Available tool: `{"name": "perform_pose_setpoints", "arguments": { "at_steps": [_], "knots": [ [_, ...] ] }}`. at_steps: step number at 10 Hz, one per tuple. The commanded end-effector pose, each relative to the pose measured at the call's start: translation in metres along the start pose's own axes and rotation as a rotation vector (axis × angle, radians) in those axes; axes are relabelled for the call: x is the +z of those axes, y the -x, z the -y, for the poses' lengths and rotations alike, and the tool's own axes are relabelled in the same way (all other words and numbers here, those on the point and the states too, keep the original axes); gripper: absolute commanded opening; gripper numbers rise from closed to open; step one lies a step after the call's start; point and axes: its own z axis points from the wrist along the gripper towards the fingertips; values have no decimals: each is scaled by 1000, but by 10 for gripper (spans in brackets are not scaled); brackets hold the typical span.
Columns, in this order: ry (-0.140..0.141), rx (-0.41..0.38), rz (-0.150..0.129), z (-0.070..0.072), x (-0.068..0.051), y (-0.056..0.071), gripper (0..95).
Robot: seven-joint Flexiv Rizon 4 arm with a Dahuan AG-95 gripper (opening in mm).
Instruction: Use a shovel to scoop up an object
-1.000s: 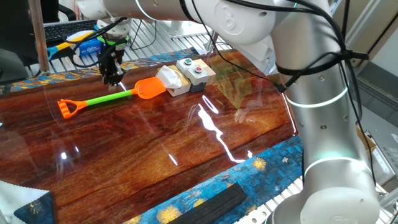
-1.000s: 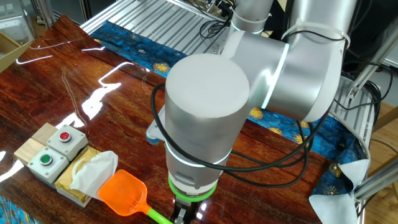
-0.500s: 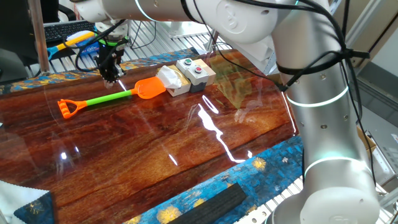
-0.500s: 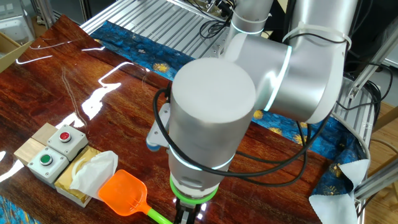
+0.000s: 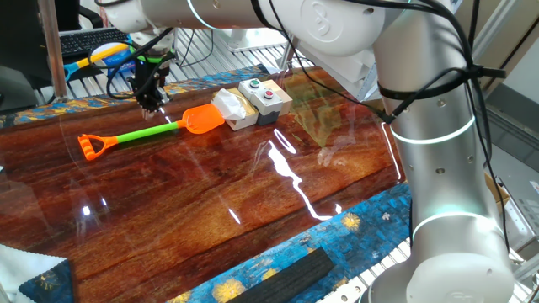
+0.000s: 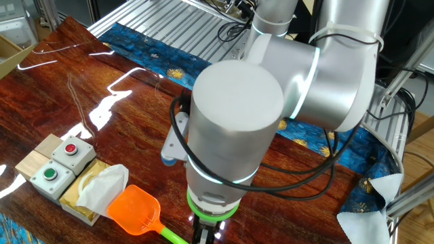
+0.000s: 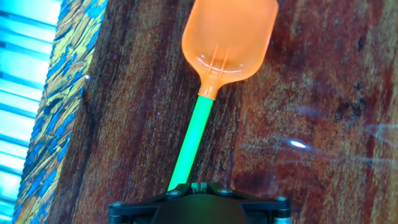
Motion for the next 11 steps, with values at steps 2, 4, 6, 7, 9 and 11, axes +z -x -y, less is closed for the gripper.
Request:
{"name": "perform_pose_setpoints", "arguments": {
  "at_steps": [2, 4, 6, 7, 9, 11],
  "knots": [
    [2, -26, 3, 1, -1, 0, 0],
    [-1, -18, 12, 1, -1, 0, 0],
    [-4, 4, 11, 1, -1, 0, 0],
    [-9, 6, 5, 1, -1, 0, 0],
    [-13, 42, -18, 1, -1, 0, 0],
    [-13, 105, -44, 1, -1, 0, 0]
  ]
}}
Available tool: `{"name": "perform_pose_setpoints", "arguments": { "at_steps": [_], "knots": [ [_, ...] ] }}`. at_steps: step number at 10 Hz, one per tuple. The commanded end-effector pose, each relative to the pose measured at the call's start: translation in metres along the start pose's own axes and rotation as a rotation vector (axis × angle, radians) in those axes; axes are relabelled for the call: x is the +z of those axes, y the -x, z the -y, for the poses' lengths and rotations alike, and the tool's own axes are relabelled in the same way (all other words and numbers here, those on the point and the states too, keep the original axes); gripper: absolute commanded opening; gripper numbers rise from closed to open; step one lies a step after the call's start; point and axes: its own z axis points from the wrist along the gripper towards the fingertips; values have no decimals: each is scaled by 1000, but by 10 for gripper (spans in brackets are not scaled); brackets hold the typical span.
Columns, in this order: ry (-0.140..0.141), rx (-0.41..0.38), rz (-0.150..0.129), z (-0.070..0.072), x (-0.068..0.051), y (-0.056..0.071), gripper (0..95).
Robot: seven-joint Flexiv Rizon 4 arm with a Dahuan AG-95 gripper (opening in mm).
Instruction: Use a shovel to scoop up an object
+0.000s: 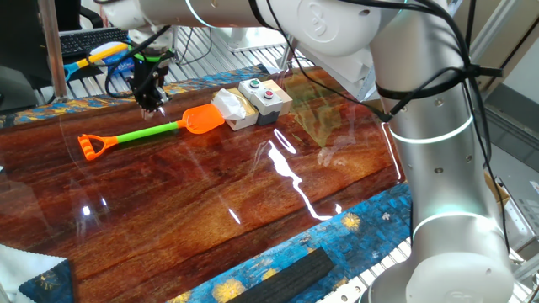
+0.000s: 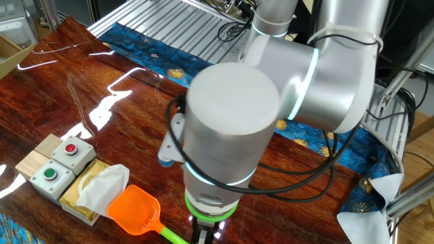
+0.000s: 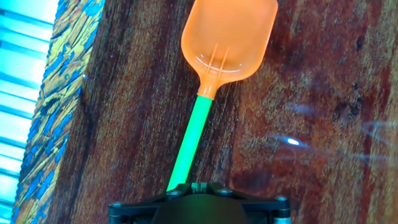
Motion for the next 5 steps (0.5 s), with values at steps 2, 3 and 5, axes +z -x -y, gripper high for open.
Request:
{"name": "perform_pose_setpoints", "arguments": {
  "at_steps": [2, 3, 5],
  "knots": [
    [4, 98, -19, 0, 0, 0, 190],
    [4, 114, -23, -5, 1, 1, 190],
    [6, 131, -31, -15, 5, 1, 190]
  ]
}}
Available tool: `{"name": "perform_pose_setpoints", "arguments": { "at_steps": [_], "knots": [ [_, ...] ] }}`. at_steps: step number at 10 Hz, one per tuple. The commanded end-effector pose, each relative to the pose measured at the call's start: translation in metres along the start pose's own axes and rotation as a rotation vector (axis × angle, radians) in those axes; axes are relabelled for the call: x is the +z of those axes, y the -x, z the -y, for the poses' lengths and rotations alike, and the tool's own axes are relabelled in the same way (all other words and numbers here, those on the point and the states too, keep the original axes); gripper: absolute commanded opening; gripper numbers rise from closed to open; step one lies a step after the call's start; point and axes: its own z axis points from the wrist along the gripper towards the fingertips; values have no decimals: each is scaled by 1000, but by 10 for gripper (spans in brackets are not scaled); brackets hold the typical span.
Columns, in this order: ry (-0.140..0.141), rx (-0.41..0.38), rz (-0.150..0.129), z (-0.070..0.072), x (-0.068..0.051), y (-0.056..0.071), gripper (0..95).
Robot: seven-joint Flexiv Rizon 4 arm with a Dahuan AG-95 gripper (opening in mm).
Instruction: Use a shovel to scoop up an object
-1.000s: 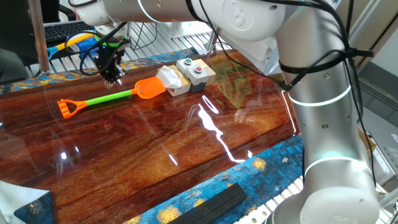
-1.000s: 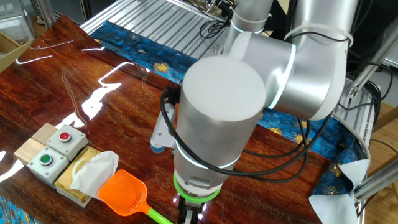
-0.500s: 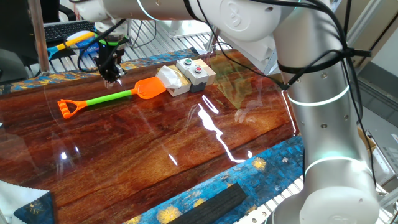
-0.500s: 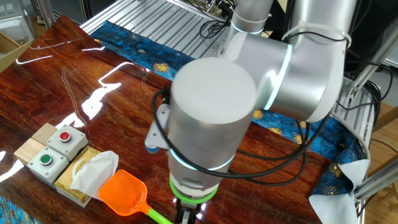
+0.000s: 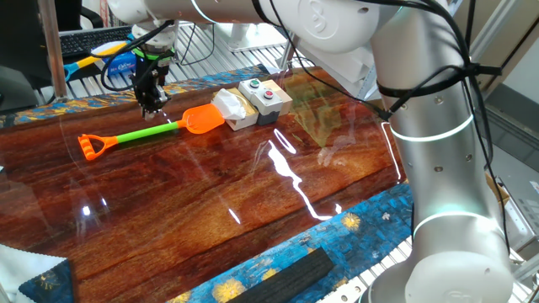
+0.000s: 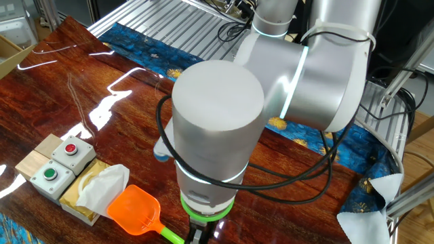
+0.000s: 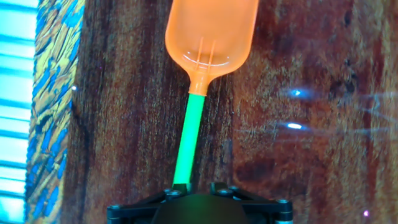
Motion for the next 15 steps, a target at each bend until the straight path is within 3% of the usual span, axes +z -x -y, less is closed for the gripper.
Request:
{"name": "perform_pose_setpoints", "arguments": {
  "at_steps": [1, 5, 12, 13, 15],
  "knots": [
    [-8, 12, -3, -14, 5, -1, 190],
    [-6, 55, -3, -27, 15, -4, 190],
    [1, 81, 2, -30, 29, -5, 190],
    [6, 97, 3, -30, 30, -5, 380],
    [8, 113, 9, -31, 34, -5, 380]
  ]
}}
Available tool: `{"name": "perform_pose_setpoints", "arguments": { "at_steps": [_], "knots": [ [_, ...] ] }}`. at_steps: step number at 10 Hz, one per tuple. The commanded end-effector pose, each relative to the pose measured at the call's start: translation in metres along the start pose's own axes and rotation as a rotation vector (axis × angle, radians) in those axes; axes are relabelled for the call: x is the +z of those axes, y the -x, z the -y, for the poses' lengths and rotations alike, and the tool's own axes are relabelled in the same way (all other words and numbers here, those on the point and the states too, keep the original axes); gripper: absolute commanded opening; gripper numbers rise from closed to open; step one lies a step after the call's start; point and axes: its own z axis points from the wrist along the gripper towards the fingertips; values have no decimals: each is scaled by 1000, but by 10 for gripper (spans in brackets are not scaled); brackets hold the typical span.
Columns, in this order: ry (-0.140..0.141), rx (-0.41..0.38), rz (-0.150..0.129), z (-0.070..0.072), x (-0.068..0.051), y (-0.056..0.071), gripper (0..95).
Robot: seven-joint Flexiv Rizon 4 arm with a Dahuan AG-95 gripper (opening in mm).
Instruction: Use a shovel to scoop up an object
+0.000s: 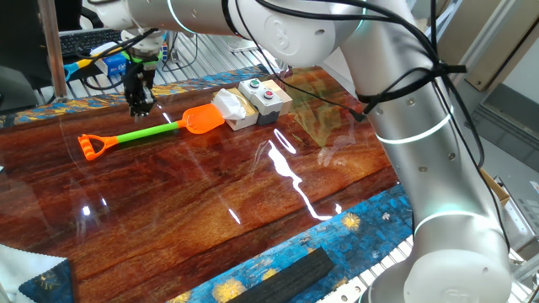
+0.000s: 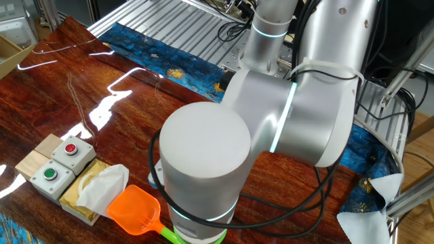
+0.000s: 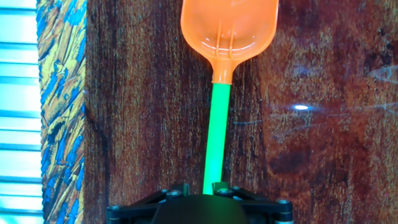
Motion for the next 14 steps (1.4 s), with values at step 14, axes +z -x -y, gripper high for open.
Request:
{"name": "perform_pose_setpoints", "arguments": {
  "at_steps": [14],
  "knots": [
    [2, 14, 33, 28, 24, 15, 380]
  ]
}}
